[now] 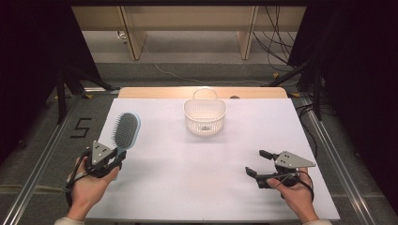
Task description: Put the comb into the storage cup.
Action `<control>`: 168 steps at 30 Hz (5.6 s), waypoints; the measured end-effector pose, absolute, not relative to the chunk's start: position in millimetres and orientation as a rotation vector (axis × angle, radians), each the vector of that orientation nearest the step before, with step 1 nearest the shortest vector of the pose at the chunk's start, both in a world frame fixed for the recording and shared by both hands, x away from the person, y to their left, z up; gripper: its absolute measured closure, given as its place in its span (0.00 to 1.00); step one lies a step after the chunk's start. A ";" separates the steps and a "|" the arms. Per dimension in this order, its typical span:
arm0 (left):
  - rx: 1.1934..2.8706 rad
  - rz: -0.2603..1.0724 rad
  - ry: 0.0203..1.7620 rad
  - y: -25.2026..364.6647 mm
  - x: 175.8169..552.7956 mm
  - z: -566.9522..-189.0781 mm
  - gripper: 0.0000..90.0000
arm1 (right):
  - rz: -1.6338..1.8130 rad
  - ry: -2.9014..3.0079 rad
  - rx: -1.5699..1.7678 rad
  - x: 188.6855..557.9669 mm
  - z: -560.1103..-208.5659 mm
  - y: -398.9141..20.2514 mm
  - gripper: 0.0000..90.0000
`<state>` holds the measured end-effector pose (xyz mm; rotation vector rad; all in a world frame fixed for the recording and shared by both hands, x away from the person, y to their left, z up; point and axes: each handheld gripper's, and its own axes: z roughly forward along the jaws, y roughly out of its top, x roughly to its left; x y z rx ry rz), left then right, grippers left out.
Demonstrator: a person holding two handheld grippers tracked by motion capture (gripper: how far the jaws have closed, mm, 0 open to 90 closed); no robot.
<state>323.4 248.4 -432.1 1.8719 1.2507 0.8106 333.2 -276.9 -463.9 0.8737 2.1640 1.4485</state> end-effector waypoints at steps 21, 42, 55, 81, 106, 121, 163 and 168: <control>1.838 0.816 1.222 240.2 326.9 -426.1 0.78 | 1.454 2.163 0.875 333.7 -464.4 -277.1 0.18; 1.812 0.820 1.210 237.5 332.4 -422.8 0.78 | 1.454 2.159 0.877 333.7 -464.3 -277.4 0.18; 1.809 0.833 1.192 233.9 335.5 -420.7 0.78 | 1.453 2.160 0.877 333.7 -464.6 -277.3 0.18; 1.801 0.839 1.171 227.6 340.5 -416.9 0.78 | 1.455 2.157 0.875 334.0 -464.6 -277.5 0.18; 1.797 0.847 1.160 224.5 344.4 -413.5 0.78 | 1.456 2.156 0.877 333.9 -464.5 -277.7 0.18; 1.795 0.849 1.154 222.2 346.5 -412.0 0.78 | 1.455 2.158 0.877 333.9 -464.4 -277.9 0.18; 1.795 0.852 1.134 213.7 353.8 -407.3 0.78 | 1.455 2.160 0.883 333.7 -464.3 -277.9 0.18; 1.795 0.851 1.131 212.8 354.9 -406.7 0.78 | 1.454 2.160 0.885 333.8 -464.4 -278.0 0.18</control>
